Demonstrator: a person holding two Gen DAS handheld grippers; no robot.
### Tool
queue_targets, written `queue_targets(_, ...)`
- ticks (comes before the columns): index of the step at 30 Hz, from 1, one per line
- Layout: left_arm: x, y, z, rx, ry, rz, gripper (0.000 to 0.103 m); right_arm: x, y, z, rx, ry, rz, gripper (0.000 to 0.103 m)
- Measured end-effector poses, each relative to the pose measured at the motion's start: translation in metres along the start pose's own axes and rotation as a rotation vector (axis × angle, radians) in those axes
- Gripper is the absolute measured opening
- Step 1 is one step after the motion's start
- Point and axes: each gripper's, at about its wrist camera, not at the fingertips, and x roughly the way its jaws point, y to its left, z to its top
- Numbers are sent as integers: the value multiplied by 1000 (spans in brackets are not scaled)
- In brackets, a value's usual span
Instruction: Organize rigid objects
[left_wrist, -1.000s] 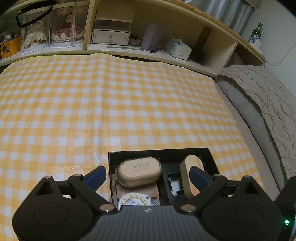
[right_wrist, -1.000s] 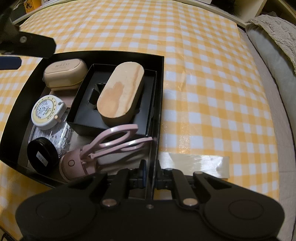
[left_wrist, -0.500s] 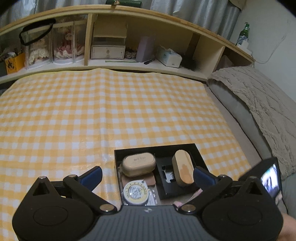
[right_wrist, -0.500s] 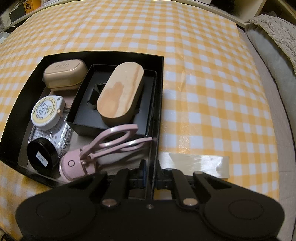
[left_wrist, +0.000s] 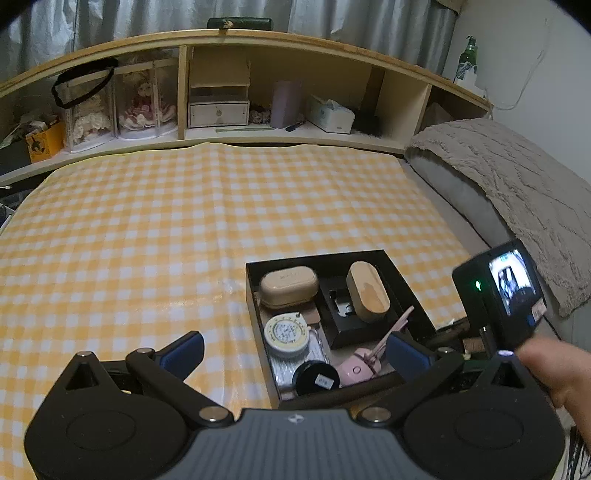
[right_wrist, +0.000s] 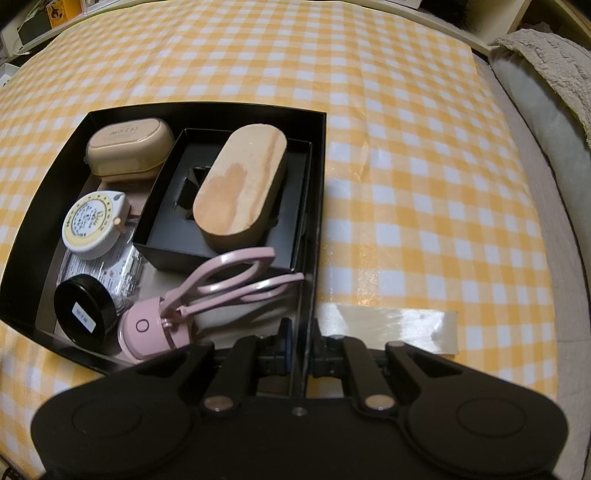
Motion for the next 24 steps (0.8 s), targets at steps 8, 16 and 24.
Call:
queue_targets(8, -13, 6, -18, -10, -28, 16, 103, -23, 3, 1, -2, -64, -14, 28)
queue_targets(16, -24, 17, -30, -30, -50, 36, 103, -88, -10, -16, 111, -229, 17, 46)
queue_targets(24, -48, 22, -34, -26, -122, 52, 103, -168, 14, -49, 139, -416, 161, 64)
